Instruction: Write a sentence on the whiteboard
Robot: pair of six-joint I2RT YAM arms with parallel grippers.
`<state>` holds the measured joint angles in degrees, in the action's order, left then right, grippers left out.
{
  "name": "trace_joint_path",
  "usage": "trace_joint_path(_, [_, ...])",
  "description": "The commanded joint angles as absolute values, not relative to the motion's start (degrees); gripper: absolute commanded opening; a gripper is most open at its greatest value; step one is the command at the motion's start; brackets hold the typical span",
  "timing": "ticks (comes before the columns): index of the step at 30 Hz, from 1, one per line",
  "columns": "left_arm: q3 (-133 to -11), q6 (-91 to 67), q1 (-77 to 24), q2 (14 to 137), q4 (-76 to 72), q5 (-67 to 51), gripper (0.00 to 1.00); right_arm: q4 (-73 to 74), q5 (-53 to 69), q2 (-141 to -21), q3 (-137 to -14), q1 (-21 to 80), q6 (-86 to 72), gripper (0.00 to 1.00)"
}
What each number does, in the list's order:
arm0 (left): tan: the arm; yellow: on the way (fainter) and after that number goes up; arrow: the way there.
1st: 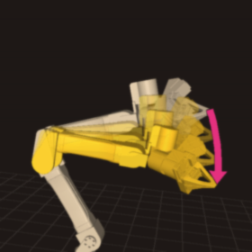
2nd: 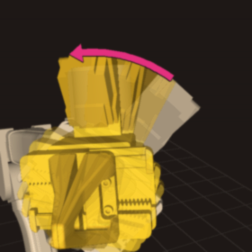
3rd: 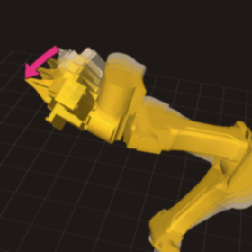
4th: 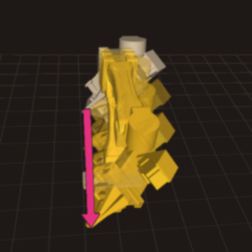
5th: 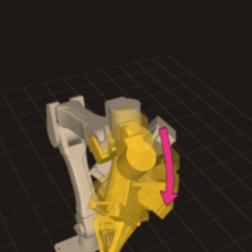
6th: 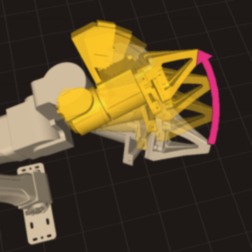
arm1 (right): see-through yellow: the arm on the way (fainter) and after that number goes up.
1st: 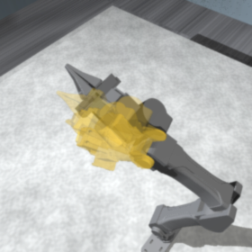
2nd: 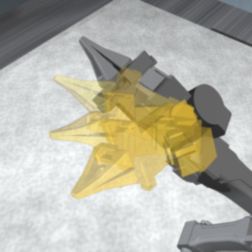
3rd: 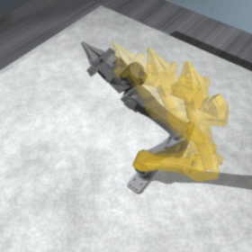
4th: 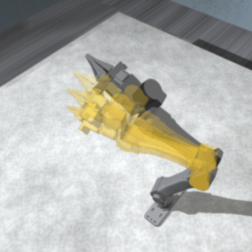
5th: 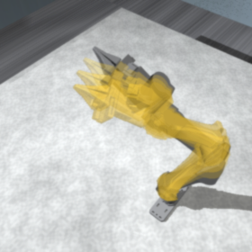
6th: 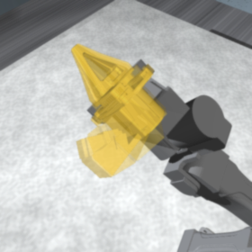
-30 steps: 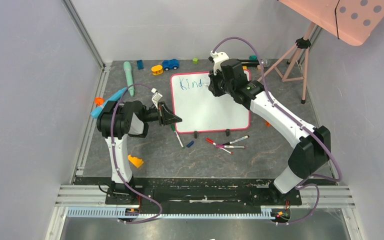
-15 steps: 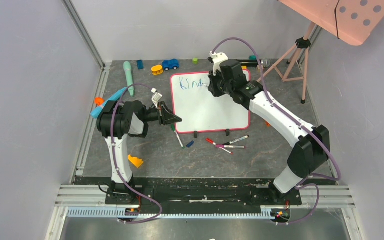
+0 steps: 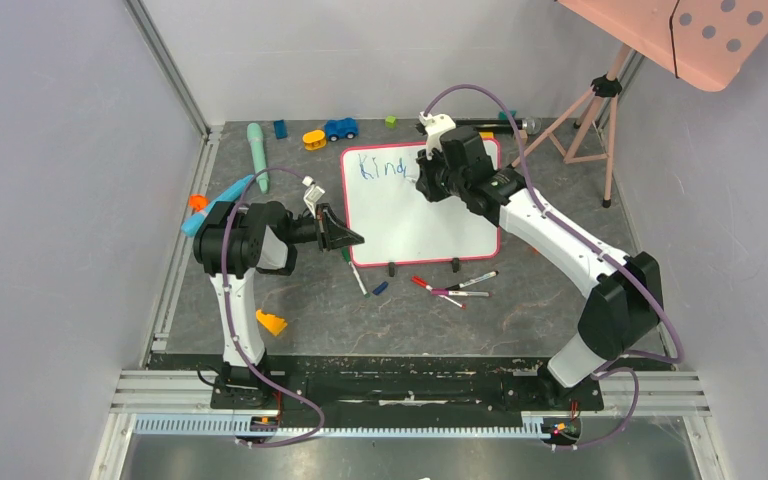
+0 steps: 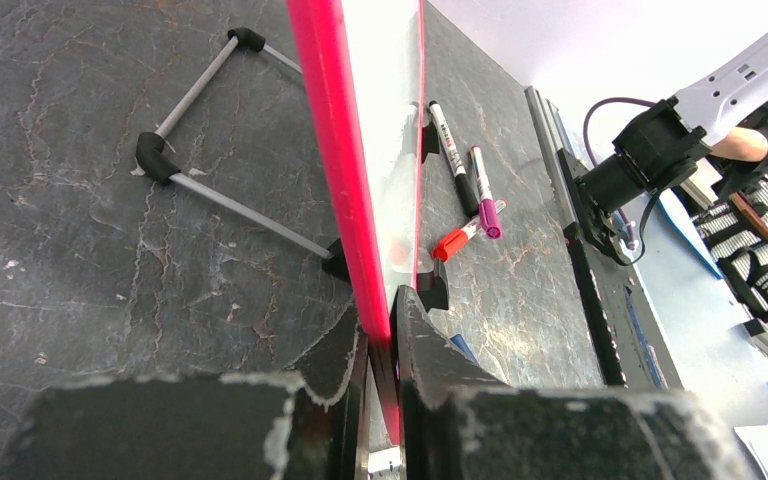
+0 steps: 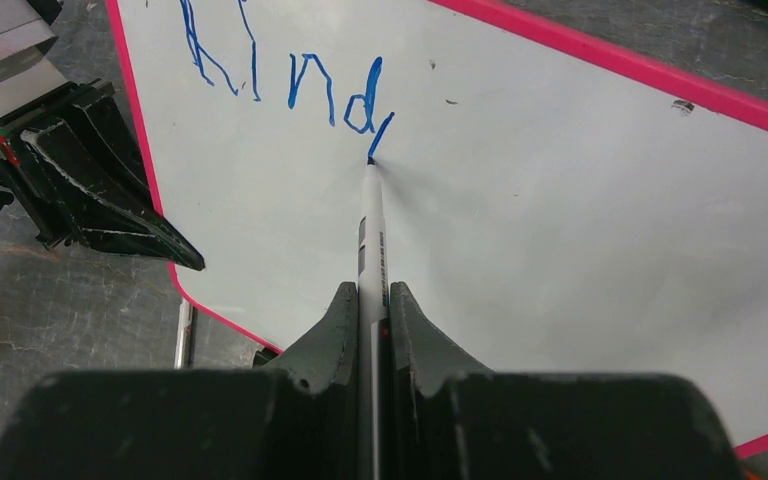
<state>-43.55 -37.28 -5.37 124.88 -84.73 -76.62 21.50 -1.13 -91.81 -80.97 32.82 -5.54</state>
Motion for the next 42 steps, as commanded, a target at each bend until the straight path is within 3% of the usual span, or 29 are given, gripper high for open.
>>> trace_joint_path(1, [-43.6, -30.2, -5.61, 126.12, -89.21, -79.03, 0.02, 20.86, -3.03, -91.26, -81.52, 32.41, -5.61, 0.0])
trace_joint_path(22, [-43.59, -30.15, -5.57, 126.12, -89.21, -79.02, 0.02, 22.26, -5.61, -94.11, -87.49, 32.01, -4.48, 0.0])
trace_joint_path(42, [-43.6, -30.26, -5.55, 126.12, -89.21, -79.01, 0.02, 23.03, -7.12, -92.57, -85.57, 30.78, -4.49, 0.0])
